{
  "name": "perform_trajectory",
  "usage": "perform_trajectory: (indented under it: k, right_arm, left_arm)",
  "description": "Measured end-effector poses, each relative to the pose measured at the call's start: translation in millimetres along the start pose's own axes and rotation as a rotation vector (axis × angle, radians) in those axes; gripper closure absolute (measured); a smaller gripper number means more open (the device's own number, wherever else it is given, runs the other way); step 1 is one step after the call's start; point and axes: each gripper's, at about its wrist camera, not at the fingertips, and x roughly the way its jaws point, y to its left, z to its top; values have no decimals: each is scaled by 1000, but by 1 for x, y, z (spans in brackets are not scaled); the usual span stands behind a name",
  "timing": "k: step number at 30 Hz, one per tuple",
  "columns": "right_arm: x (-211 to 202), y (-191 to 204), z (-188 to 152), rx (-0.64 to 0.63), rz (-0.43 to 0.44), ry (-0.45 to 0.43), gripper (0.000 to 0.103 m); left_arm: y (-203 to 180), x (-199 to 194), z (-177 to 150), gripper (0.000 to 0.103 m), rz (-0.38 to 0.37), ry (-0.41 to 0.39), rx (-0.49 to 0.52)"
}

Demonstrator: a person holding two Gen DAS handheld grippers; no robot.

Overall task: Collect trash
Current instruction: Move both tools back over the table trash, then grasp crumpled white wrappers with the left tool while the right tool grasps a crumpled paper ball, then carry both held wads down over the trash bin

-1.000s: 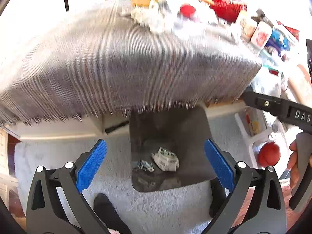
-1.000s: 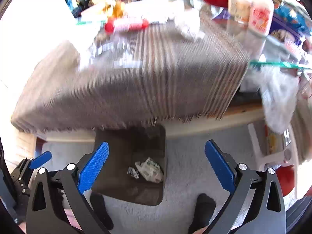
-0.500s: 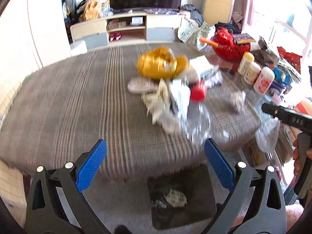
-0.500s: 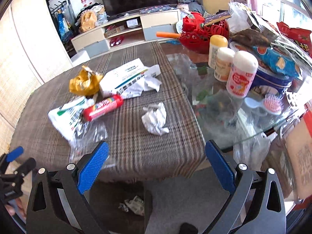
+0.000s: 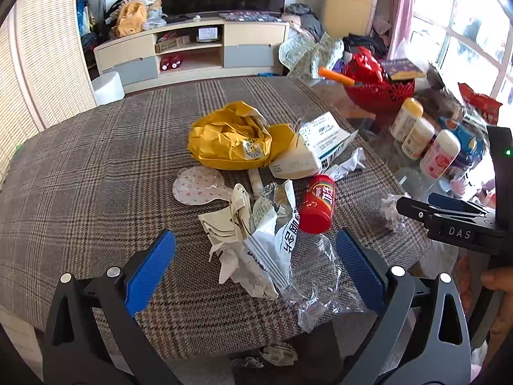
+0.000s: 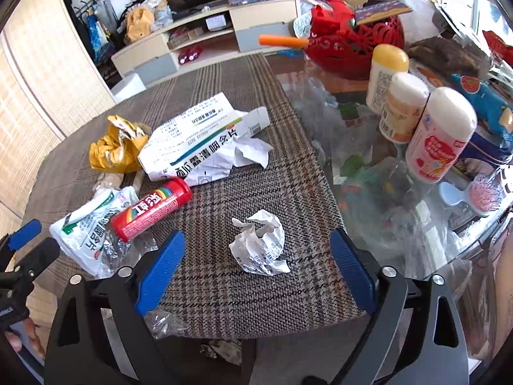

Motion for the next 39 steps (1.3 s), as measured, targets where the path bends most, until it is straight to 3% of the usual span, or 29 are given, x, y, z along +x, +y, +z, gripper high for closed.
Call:
perform_trajectory:
  k: [5,6,10,14,16,21,31,39]
  right_arm:
    - [17,-3,3,1,-14,35,21]
    - [19,-3,4,0,-15,39,22]
    - [27,-3,4,-5,-14,61,47]
    - [33,-2,3,-17,-14,76,73]
    - [32,1,3,-29,-17,69,80]
    - [25,6,2,-51,-25,42,88]
    - [-27,9,11,-37,51,-90,89]
    - [-82,28,-22,-50,103,-134,89]
  left_arm:
    - [-6,18,3,9,-18,25,21]
    - [-7,20,4,13,-18,24,30]
    - [-6,25,6,42,-42,30,20]
    - [-6,26,7,79,-46,40,33]
    - [-6,24,6,89,-46,36,37]
    - [-6,17,6,93,-23,20,35]
    - [3,-48,12,94,-23,-158,-24]
    - [-3,-108,-13,94,-8,-191,-28]
